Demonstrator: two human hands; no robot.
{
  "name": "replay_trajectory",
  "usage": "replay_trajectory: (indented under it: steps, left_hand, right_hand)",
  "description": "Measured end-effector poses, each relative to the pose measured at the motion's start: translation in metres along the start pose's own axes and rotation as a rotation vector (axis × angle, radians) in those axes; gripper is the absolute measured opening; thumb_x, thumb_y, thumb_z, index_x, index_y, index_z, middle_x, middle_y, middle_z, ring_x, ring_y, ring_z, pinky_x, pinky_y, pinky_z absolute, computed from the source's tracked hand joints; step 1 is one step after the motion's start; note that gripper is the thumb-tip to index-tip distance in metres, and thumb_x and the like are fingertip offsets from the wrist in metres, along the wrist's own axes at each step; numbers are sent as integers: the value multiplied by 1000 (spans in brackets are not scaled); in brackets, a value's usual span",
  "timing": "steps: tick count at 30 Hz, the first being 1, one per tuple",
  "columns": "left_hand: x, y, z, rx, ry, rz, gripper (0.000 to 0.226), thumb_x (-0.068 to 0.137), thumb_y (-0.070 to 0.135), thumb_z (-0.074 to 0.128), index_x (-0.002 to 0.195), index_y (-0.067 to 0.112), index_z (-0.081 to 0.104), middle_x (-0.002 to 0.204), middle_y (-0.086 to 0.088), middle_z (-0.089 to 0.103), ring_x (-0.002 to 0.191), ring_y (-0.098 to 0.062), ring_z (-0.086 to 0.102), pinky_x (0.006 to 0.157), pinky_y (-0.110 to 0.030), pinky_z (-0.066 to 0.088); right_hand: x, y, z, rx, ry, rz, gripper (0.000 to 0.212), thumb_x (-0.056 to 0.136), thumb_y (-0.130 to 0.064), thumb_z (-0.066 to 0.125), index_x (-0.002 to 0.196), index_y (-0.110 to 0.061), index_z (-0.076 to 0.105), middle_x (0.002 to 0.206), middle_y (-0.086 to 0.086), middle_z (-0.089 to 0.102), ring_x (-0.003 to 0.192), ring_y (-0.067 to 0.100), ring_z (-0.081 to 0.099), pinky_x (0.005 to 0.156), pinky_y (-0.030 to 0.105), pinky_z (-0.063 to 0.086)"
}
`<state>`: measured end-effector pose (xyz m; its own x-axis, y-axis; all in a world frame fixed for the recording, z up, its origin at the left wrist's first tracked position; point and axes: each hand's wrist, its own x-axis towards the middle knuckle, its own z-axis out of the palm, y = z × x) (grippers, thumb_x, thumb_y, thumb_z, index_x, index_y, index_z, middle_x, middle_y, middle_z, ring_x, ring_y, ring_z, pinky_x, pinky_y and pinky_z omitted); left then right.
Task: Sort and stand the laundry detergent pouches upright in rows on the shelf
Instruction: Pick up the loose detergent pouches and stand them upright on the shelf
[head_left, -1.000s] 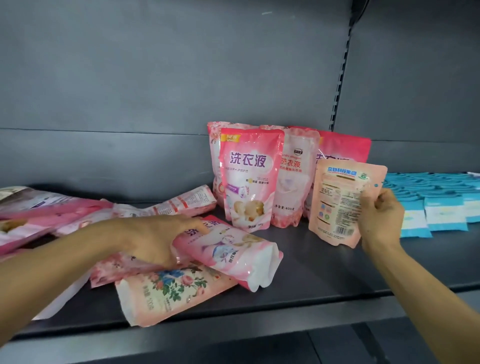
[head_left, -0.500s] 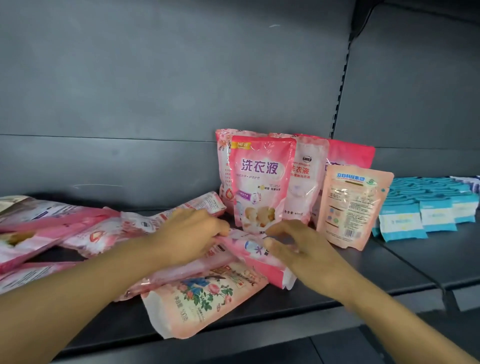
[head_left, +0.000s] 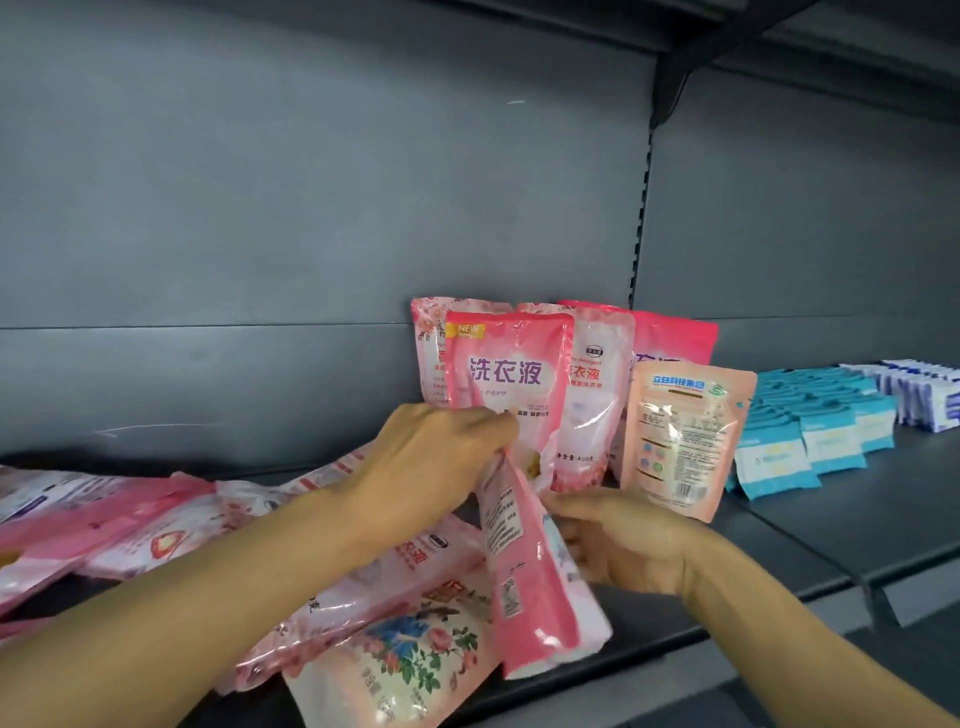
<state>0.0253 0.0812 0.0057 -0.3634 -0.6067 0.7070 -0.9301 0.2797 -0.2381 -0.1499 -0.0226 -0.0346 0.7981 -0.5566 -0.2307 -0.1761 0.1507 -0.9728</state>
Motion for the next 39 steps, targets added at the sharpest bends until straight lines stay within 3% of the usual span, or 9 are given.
replay_trajectory:
  steps: [3,6,9,12,18,23,30,35,39]
  left_hand:
    - [11,10,1,-133,44,22,22,79,10,43,81,10,65,70,-2,68,53,-22,64,42,-32,53]
    - [21,14,1,-269,111,6,19,85,14,45,90,14,63,79,-3,72,66,-20,68,54,-36,57]
    - [32,18,0,-341,200,17,25,86,11,46,91,6,70,93,-1,74,84,-8,66,74,-24,55]
    - [44,24,8,-371,235,35,23,84,6,48,87,1,71,96,-3,74,91,-9,64,80,-16,52]
    - [60,21,45,-277,178,100,19,78,5,65,95,4,73,95,-4,74,84,-12,70,80,-17,54]
    - [76,28,81,-204,167,143,28,69,-5,67,96,1,73,96,-10,74,86,-21,72,67,-39,60]
    - [91,31,99,-143,135,181,37,58,-24,68,85,2,66,90,-11,72,76,-27,71,58,-40,60]
    - [97,43,96,-486,240,-351,30,78,-8,62,86,15,46,91,3,52,77,-13,58,68,-30,54]
    - [116,51,91,-889,197,-712,38,82,0,68,105,21,46,98,0,60,87,-15,65,76,-27,56]
  right_hand:
    - [8,5,1,206,-98,-74,58,81,-33,66,127,0,52,123,23,54,115,36,50,110,54,31]
    - [7,8,-7,355,-155,-162,70,60,-31,86,121,-5,60,117,19,59,105,32,59,100,50,45]
    - [1,6,-22,510,-237,-265,55,62,-25,86,111,-10,69,104,13,69,93,26,68,78,41,56]
    - [-7,2,-40,506,-206,-415,46,73,-22,78,117,-14,66,114,13,67,101,26,66,82,42,54]
    - [-22,-11,-86,375,206,-606,73,58,-27,86,123,-7,59,122,17,63,108,31,64,84,43,56]
    - [-28,-24,-105,219,569,-787,14,81,-4,63,93,-11,63,83,2,73,71,17,67,66,32,56]
    - [-30,-20,-112,78,799,-795,10,89,-9,61,92,-1,57,82,10,64,77,26,56,75,41,53]
    - [-29,-23,-111,81,838,-786,19,95,-22,52,93,-5,60,84,8,64,77,21,57,72,35,51]
    - [-33,-27,-111,75,849,-783,30,98,-25,46,87,-3,64,83,8,66,77,17,61,71,29,53]
